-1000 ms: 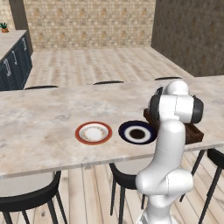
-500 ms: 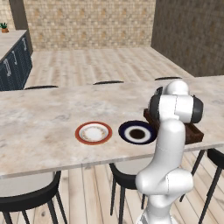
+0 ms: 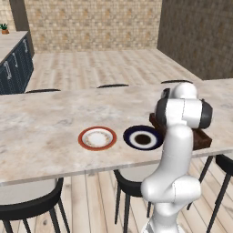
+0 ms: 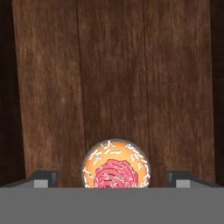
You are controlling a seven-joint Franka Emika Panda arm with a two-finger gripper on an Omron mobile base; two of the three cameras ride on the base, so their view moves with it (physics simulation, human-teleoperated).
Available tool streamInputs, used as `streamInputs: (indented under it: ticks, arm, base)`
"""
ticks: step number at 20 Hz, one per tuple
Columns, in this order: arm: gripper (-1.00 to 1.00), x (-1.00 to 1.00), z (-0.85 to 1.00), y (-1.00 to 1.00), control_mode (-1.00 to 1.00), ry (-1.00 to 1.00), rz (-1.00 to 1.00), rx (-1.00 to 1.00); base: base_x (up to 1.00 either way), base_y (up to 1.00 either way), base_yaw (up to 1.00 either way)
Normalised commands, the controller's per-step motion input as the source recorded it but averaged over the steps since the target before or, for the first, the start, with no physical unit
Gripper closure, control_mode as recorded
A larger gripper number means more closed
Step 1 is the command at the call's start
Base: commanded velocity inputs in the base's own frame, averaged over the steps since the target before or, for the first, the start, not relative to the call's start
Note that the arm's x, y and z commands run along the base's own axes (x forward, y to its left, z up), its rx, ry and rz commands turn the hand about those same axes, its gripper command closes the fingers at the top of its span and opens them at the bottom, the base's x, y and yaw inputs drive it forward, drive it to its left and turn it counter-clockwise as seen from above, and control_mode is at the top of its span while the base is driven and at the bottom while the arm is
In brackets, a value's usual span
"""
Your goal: Move the dessert items from the plates to the tray.
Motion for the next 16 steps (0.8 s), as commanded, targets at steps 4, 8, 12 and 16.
streamInputs:
  ticks: [4,8,12,16]
  arm:
    - [-1.00,-0.37,0.44,0.00,-1.00,0.00,0.00,0.00]
    - [-1.00,-0.47,0.42,0.14,-1.00,-0.05,0.00,0.00]
    - [-1.00,-0.54,0.40,0.61,-1.00,-0.06,-0.01,0.00]
    - [-1.00,-0.73,0.31,0.85,-1.00,-0.06,-0.03,0.00]
  base:
    - [0.00,0.00,0.00]
    - [0.00,0.00,0.00]
    - [0.00,0.00,0.00]
    - [0.00,0.00,0.00]
